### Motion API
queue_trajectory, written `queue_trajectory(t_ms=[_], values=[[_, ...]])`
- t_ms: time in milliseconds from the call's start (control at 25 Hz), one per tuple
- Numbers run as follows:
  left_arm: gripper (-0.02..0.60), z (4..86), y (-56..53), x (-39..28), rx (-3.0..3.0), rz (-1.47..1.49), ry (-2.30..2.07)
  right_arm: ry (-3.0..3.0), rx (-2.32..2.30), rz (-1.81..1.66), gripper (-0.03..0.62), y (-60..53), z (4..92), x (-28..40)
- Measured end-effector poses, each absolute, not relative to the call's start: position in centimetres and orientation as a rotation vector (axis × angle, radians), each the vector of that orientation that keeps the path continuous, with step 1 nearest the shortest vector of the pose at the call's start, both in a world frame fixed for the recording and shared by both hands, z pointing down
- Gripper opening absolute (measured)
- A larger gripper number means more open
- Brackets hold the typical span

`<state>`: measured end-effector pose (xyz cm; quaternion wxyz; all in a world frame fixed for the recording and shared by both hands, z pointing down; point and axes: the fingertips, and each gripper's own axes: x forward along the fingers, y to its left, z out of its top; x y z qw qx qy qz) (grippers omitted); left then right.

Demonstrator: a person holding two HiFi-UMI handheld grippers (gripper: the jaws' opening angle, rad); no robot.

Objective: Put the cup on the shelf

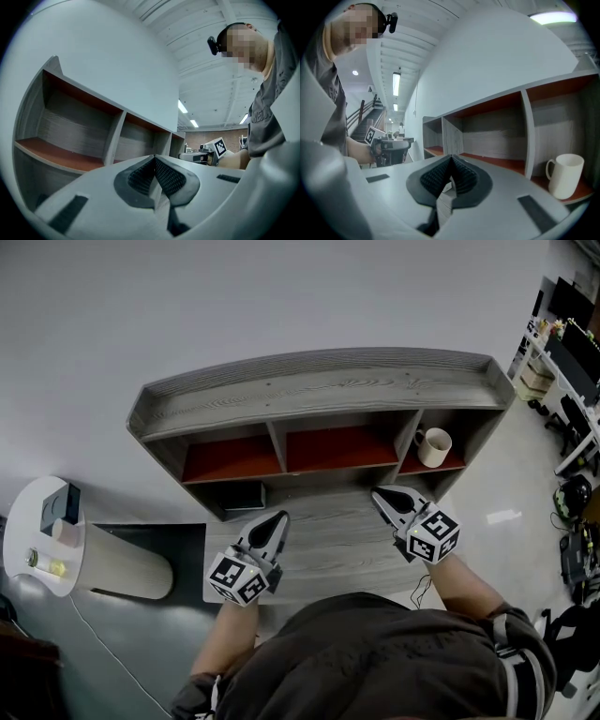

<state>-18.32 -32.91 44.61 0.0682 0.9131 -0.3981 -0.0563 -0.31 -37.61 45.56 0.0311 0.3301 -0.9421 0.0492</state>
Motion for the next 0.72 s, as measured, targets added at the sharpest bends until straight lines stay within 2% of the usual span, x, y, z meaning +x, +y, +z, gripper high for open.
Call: queue_trajectory(t_ms=[720], values=[[-0.003, 44.19, -33.01, -17.7, 2.767, -0.168, -1.185, -2.901, 1.023, 0.125, -0.009, -37.69, 45.33, 0.3]])
